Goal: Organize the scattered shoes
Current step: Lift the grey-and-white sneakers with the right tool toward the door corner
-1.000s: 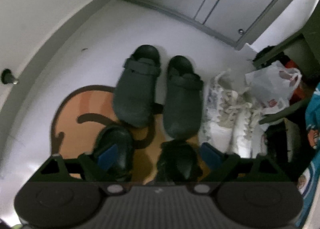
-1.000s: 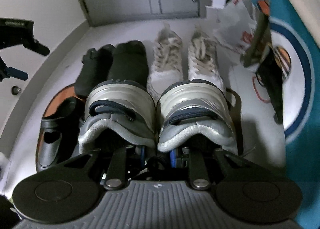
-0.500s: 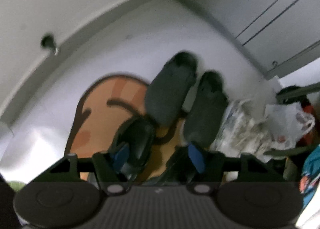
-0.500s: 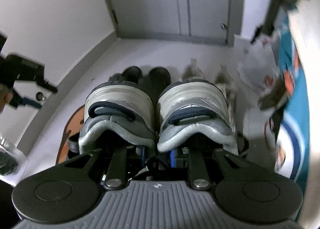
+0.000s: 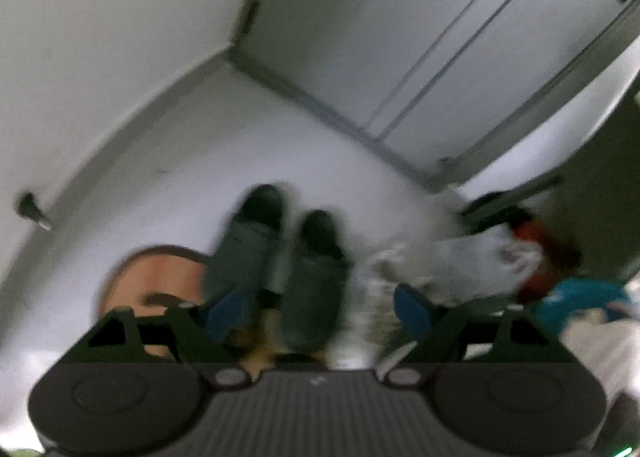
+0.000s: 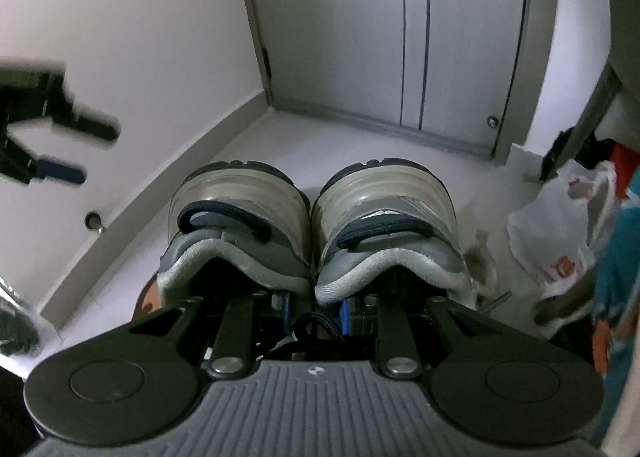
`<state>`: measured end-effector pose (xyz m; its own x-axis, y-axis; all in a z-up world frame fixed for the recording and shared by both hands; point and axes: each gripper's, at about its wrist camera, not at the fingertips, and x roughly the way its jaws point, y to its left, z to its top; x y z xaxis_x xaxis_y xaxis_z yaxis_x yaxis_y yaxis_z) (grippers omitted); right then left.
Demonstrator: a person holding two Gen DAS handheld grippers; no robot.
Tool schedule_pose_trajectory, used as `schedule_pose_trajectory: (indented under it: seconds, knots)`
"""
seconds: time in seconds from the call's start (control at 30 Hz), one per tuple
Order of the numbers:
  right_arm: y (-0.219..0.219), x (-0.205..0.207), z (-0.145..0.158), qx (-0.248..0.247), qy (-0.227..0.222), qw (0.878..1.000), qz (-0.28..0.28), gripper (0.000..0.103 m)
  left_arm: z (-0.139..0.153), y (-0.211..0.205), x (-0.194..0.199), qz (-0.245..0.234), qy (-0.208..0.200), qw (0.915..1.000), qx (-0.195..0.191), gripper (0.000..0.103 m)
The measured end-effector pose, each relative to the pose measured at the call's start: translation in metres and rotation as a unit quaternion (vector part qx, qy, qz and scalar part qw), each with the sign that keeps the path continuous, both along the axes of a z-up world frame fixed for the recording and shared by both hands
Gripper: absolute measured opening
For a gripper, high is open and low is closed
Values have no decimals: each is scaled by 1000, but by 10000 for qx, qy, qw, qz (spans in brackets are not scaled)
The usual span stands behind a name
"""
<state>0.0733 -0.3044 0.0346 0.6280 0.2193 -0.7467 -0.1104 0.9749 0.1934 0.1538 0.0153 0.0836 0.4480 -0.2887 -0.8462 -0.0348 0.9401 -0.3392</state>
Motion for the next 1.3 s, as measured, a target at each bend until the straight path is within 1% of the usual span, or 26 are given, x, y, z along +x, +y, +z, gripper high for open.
schedule_pose_trajectory:
  seconds: [0.03, 0.13, 0.2, 0.33, 0.53, 0.57, 0.63, 0.8, 0.9, 1.03, 1.13, 1.3]
  knots:
    - [1, 7, 0, -31, -11, 10000, 13, 25, -4, 11, 7, 131, 9, 9999, 27, 85]
    - [4, 24, -1, -98, -11, 9999, 62, 25, -12, 26, 19, 247, 56, 9991, 336, 85]
    - [7, 39, -3, -176, -27, 9997, 145, 25, -21, 41, 24, 371, 98, 9984, 426, 85]
    - [21, 72, -6, -380, -90, 9983, 435, 25, -38, 62, 21, 677, 375, 9962, 406, 85]
    - [39, 126, -12, -521, -171, 9947, 875, 24, -54, 90, 14, 780, 644, 9938, 453, 85]
    - [42, 140, -13, -515, -196, 9940, 950, 24, -58, 95, 13, 811, 706, 9931, 479, 85]
    - [46, 156, -13, -502, -221, 9939, 959, 24, -65, 108, 11, 874, 825, 9915, 500, 85]
    - [61, 210, -12, -745, -520, 9895, 1124, 24, -67, 130, 11, 975, 809, 9909, 446, 85]
    - [74, 247, -16, -986, -716, 9832, 1359, 24, -72, 140, 12, 963, 823, 9905, 539, 85]
    - [91, 291, -26, -1189, -890, 9757, 1610, 24, -74, 153, 11, 1111, 905, 9888, 417, 85]
    - [100, 323, -38, -1232, -1003, 9729, 1681, 24, -68, 161, 8, 1236, 924, 9877, 265, 85]
    - [113, 361, -59, -1273, -1026, 9717, 1703, 24, -69, 174, -2, 1434, 998, 9846, 20, 86]
